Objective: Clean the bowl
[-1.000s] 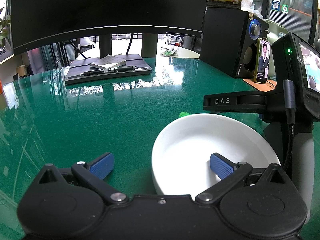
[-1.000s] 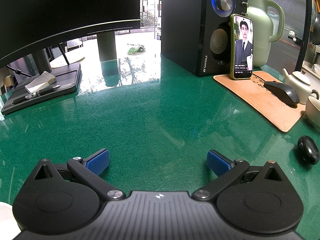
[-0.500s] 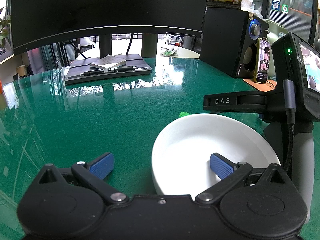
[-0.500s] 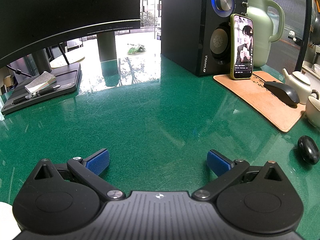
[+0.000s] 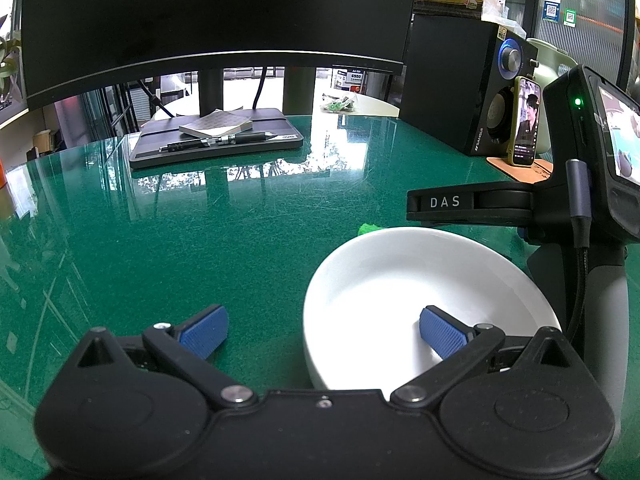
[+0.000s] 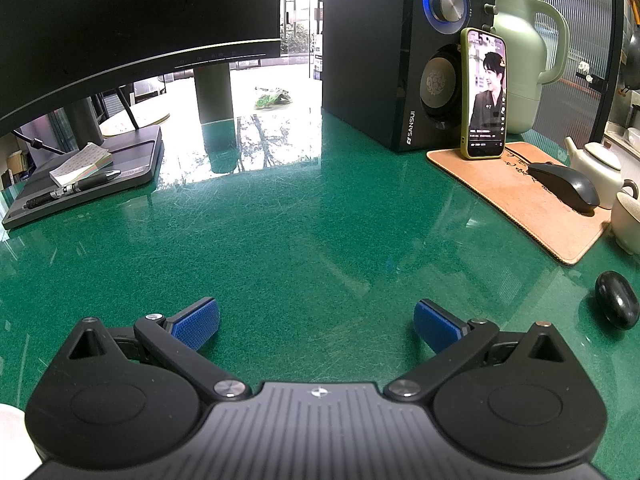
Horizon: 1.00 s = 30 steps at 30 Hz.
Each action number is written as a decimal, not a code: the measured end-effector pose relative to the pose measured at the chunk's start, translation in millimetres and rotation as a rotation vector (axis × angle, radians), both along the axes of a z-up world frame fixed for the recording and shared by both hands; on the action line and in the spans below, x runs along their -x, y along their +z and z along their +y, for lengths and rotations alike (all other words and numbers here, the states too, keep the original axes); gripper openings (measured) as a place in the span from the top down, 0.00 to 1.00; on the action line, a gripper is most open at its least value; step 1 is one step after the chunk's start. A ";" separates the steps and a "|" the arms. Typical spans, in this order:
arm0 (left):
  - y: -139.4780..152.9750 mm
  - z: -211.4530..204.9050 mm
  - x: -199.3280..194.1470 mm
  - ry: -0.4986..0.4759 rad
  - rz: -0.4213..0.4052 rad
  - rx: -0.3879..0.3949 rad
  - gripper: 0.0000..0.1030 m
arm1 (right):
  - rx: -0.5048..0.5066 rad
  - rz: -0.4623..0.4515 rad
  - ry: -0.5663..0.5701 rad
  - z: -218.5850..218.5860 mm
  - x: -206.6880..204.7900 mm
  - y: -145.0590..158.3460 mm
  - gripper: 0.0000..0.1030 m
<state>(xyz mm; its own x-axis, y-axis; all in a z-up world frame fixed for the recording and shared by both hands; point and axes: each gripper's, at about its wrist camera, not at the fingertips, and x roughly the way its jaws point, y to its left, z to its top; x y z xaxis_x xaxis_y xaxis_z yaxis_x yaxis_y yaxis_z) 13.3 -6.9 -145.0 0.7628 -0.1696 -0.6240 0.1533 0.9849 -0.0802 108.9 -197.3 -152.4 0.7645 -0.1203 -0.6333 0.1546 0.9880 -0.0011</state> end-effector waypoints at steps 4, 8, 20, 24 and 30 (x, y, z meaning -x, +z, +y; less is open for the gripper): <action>-0.1 0.1 0.2 0.000 0.000 0.000 0.00 | 0.000 0.000 0.000 0.0 0.0 0.1 0.00; -0.1 0.2 0.2 0.000 0.000 0.000 0.00 | 0.000 0.000 0.000 0.1 0.0 0.0 0.00; 0.0 -1.0 0.1 0.008 0.000 -0.003 0.00 | 0.000 0.000 0.000 0.4 -1.0 -0.5 0.00; -0.3 -0.8 0.2 0.009 0.000 -0.002 0.00 | 0.000 0.000 0.000 0.6 -1.1 -0.5 0.00; -0.1 -4.7 0.5 0.065 0.000 0.005 0.00 | 0.002 0.001 0.012 2.4 -3.1 -0.9 0.00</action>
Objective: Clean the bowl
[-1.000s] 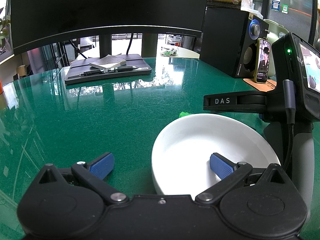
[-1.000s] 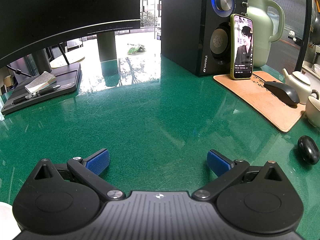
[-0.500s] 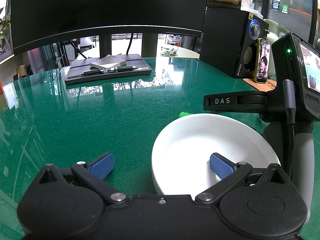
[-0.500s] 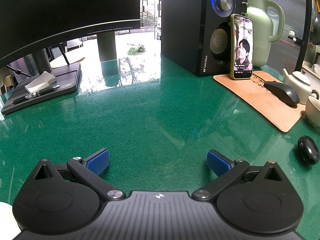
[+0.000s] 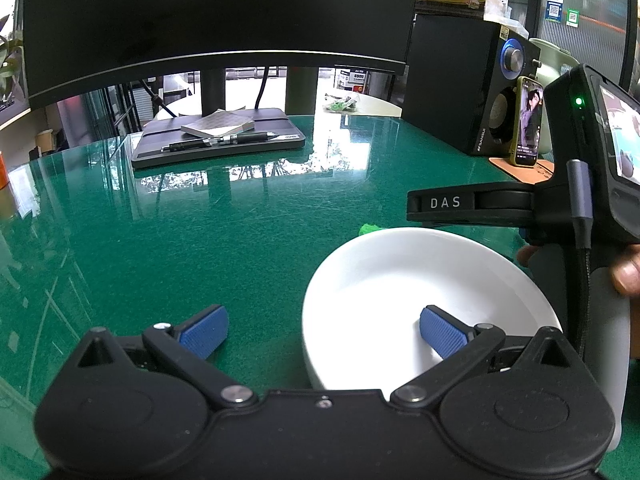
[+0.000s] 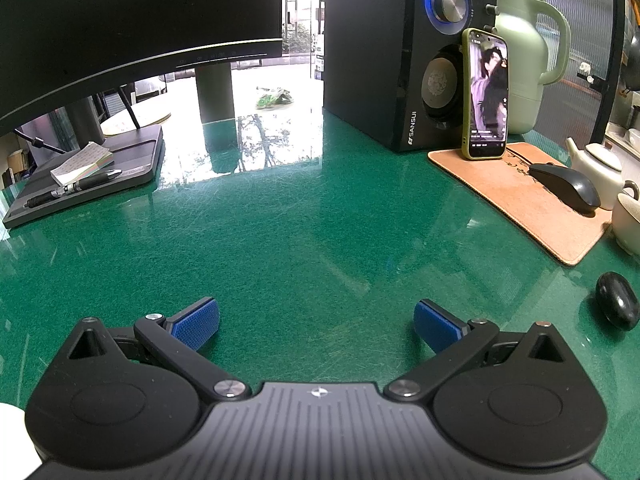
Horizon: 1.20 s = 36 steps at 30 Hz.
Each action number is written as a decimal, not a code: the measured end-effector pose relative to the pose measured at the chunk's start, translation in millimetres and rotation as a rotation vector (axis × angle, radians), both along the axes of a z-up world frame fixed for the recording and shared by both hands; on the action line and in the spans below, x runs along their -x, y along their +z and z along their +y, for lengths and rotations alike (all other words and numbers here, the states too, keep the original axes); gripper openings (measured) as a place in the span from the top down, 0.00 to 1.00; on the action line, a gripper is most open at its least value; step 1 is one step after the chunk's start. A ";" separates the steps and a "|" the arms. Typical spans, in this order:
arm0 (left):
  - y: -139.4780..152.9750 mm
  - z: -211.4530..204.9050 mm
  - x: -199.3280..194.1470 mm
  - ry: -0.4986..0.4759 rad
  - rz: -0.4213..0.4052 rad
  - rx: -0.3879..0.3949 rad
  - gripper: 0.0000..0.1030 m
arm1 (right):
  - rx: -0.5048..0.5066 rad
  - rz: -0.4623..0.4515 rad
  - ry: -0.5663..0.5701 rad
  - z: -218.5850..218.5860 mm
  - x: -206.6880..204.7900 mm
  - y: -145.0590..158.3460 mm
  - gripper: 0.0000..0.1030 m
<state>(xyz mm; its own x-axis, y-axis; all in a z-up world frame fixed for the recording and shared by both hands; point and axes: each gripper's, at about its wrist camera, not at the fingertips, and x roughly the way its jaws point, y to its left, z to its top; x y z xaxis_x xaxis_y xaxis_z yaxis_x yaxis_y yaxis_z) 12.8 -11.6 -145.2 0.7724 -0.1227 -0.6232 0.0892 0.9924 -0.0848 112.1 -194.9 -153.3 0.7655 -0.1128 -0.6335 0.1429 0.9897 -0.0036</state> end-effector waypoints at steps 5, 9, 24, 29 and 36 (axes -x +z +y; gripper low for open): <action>0.1 -7.2 0.0 0.060 0.002 -0.008 0.00 | 0.000 0.000 0.023 -2.0 0.2 0.1 0.00; 0.5 -7.1 0.1 0.064 0.002 -0.008 0.00 | -0.019 0.001 0.147 -20.7 0.2 1.7 0.00; 10.7 7.4 0.6 0.070 0.070 0.014 0.01 | -0.313 0.014 0.659 -97.7 0.5 49.0 0.80; 12.2 15.4 0.0 0.063 0.060 -0.020 0.07 | -0.355 0.106 0.826 -77.6 -1.4 31.6 0.77; 12.1 24.9 -7.9 0.050 0.078 -0.028 0.02 | -0.373 0.135 0.917 -54.5 -8.3 25.2 0.73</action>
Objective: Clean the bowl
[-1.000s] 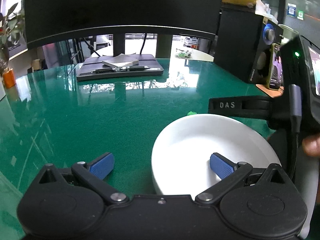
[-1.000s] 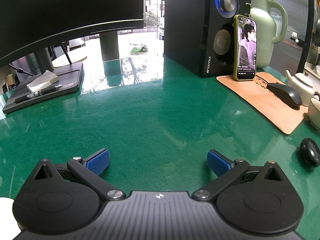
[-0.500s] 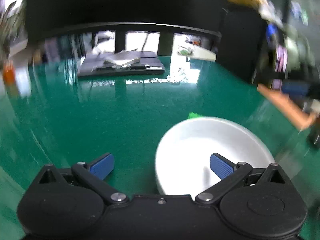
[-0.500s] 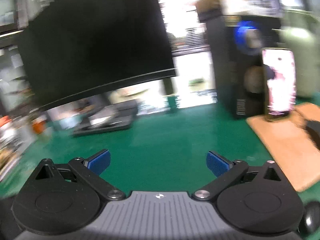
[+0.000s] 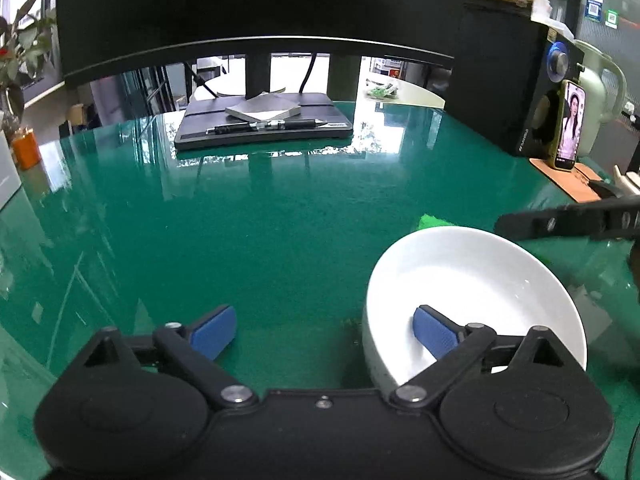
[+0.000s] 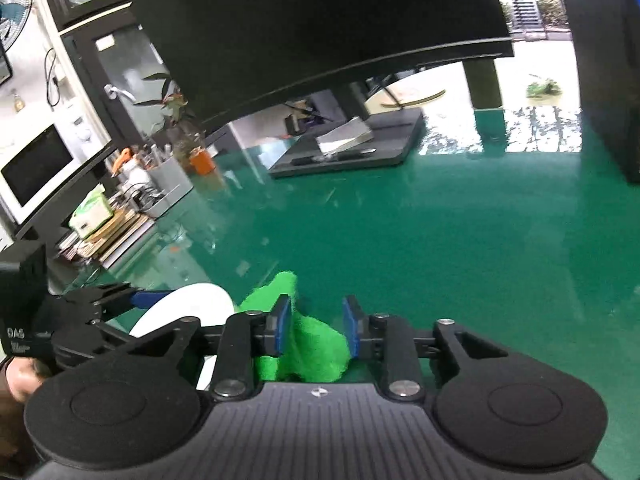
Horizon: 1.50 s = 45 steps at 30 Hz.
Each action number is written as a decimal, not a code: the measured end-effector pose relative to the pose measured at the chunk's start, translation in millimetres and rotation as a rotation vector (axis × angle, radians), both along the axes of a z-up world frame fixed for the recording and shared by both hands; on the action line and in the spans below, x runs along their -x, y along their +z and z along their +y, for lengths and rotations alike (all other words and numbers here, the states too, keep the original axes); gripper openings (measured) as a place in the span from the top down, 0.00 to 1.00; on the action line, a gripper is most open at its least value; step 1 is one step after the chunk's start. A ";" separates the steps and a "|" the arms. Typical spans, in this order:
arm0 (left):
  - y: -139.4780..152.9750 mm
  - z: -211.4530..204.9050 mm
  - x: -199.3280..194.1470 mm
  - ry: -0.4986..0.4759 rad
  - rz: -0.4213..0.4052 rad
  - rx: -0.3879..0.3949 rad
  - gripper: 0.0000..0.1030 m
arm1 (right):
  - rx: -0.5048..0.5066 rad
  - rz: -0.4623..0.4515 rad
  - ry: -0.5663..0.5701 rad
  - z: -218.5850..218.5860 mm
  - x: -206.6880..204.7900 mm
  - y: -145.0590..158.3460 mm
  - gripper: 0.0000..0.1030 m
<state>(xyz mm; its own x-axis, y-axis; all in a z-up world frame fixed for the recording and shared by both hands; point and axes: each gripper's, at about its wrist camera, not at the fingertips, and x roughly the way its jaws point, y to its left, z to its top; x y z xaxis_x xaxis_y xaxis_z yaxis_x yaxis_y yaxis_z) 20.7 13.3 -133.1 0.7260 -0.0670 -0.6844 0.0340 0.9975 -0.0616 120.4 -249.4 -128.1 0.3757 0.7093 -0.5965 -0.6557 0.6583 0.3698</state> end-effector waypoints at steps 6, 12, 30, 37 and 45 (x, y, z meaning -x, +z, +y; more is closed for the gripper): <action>2.3 7.0 4.8 0.040 -0.003 -0.020 0.01 | 0.025 -0.037 0.036 11.5 1.9 -2.3 0.71; 8.9 12.9 16.8 0.059 -0.013 -0.034 0.00 | 0.039 -0.089 0.084 2.6 25.1 12.4 0.71; 2.1 2.0 10.7 0.045 0.004 -0.028 0.01 | -0.018 -0.052 0.072 8.5 26.4 -2.9 0.96; 3.1 -4.5 7.3 0.004 -0.039 0.096 0.63 | -0.358 0.218 -0.131 -56.7 51.2 -7.7 0.96; 3.3 -14.6 6.1 -0.060 -0.023 0.121 0.64 | -0.365 0.250 -0.176 -57.7 55.0 -12.3 0.96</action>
